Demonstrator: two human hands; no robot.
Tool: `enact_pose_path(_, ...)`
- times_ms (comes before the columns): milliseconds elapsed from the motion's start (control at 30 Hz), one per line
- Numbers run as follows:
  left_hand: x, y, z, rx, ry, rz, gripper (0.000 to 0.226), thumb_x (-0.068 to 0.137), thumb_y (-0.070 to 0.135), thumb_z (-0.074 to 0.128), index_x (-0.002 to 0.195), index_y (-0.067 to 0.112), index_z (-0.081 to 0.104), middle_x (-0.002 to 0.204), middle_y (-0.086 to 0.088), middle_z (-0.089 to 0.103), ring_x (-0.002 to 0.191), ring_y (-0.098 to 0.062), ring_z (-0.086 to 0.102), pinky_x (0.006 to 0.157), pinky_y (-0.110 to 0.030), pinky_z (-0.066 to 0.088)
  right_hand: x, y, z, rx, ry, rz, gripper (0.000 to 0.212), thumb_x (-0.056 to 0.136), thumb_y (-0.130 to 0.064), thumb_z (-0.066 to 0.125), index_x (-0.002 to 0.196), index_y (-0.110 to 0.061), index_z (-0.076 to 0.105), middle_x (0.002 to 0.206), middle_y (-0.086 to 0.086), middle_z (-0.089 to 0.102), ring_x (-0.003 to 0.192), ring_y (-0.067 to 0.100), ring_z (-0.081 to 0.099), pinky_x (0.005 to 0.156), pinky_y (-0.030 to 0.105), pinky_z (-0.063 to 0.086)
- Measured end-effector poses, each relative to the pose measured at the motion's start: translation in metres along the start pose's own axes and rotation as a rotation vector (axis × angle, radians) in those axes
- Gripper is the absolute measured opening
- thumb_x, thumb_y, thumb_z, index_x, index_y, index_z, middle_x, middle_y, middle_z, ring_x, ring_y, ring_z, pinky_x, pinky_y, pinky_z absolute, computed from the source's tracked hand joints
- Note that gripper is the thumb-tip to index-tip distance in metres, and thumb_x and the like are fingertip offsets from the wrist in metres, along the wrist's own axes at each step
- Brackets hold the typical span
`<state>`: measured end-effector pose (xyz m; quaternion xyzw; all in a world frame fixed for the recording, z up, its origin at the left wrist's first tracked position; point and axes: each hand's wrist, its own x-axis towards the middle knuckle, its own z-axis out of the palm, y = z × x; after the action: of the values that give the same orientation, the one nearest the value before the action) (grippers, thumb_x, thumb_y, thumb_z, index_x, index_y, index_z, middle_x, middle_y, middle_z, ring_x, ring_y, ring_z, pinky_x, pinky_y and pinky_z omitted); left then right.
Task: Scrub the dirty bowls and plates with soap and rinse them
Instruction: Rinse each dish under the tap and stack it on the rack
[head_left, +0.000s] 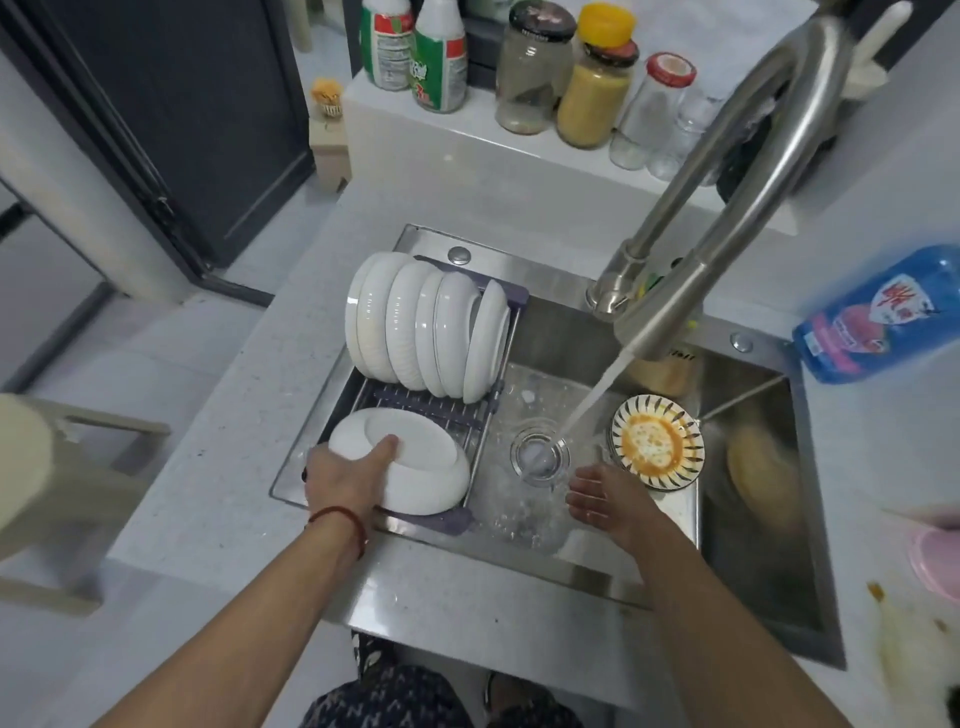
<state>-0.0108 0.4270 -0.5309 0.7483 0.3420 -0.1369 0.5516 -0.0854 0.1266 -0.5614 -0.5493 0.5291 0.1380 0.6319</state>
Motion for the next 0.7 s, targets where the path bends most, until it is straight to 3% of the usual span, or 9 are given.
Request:
enact_pose_path(100,-0.013,-0.005,-0.001,0.311,0.108,0.363,0.072,0.075,0.040,0.089,0.132,0.006,0.061,0.134,-0.019,0.053,0.127,-0.036,0.050,0.111,-0.044,0.042,0.024,0.003,-0.041,0.027,0.084,0.011,0.011,0.103,-0.013,0.051,0.101,-0.006,0.060,0.078,0.010,0.062,0.066,0.024,0.062,0.062,0.035,0.056)
enact_pose_path(200,-0.039,-0.003,0.018,0.555,0.179,0.727,0.045,0.082,0.019,0.084,0.123,0.009,0.069,0.133,-0.023,0.052,0.129,-0.041,0.042,0.111,-0.041,0.025,0.051,0.006,-0.079,0.060,0.140,0.031,0.016,0.100,-0.006,0.051,0.115,-0.003,0.056,0.089,0.014,0.060,0.074,0.025,0.061,0.068,0.038,0.055)
enact_pose_path(300,-0.077,-0.007,0.063,0.543,0.005,0.924,0.026,0.085,0.001,0.072,0.109,0.011,0.072,0.121,-0.015,0.062,0.119,-0.034,0.051,0.107,-0.021,0.028,0.082,0.009,-0.107,0.048,0.173,0.095,0.029,0.098,-0.005,0.053,0.128,-0.003,0.055,0.098,0.013,0.062,0.080,0.024,0.062,0.068,0.036,0.056)
enact_pose_path(367,-0.104,-0.011,0.107,0.579,-0.199,0.953,0.027,0.082,0.002,0.064,0.106,0.014,0.072,0.112,-0.007,0.065,0.111,-0.024,0.053,0.101,-0.008,0.024,0.106,0.007,-0.126,0.035,0.214,0.141,0.034,0.096,-0.004,0.053,0.129,-0.002,0.056,0.099,0.012,0.062,0.076,0.021,0.060,0.059,0.032,0.053)
enact_pose_path(467,-0.125,-0.021,0.161,0.709,-0.479,0.862,0.029,0.082,0.003,0.065,0.108,0.016,0.072,0.114,-0.006,0.067,0.115,-0.024,0.054,0.094,-0.012,0.026,0.124,0.001,-0.138,0.090,0.264,0.176,0.029,0.096,-0.011,0.061,0.124,-0.001,0.057,0.106,0.014,0.067,0.073,0.021,0.061,0.049,0.027,0.050)
enact_pose_path(567,-0.131,-0.029,0.202,0.754,-0.552,0.690,0.031,0.090,0.004,0.064,0.117,0.019,0.069,0.124,-0.006,0.066,0.121,-0.022,0.055,0.096,-0.016,0.031,0.135,-0.006,-0.142,0.292,0.248,0.163,0.035,0.093,-0.001,0.064,0.126,-0.005,0.051,0.126,0.016,0.062,0.111,0.030,0.063,0.090,0.039,0.059)
enact_pose_path(633,-0.131,-0.032,0.222,0.772,-0.533,0.626,0.031,0.093,0.006,0.064,0.120,0.020,0.067,0.125,-0.004,0.067,0.120,-0.019,0.058,0.099,-0.018,0.038,0.138,-0.015,-0.144,0.397,0.275,0.180,0.051,0.093,0.000,0.063,0.140,-0.006,0.045,0.139,0.014,0.054,0.125,0.032,0.055,0.100,0.046,0.055)
enact_pose_path(700,-0.127,-0.031,0.232,0.789,-0.523,0.602,0.030,0.094,0.006,0.065,0.121,0.018,0.067,0.122,-0.003,0.069,0.112,-0.017,0.062,0.090,-0.013,0.045,0.137,-0.022,-0.141,0.450,0.280,0.171,0.056,0.097,-0.003,0.060,0.149,-0.009,0.039,0.144,0.013,0.047,0.131,0.035,0.050,0.100,0.047,0.053)
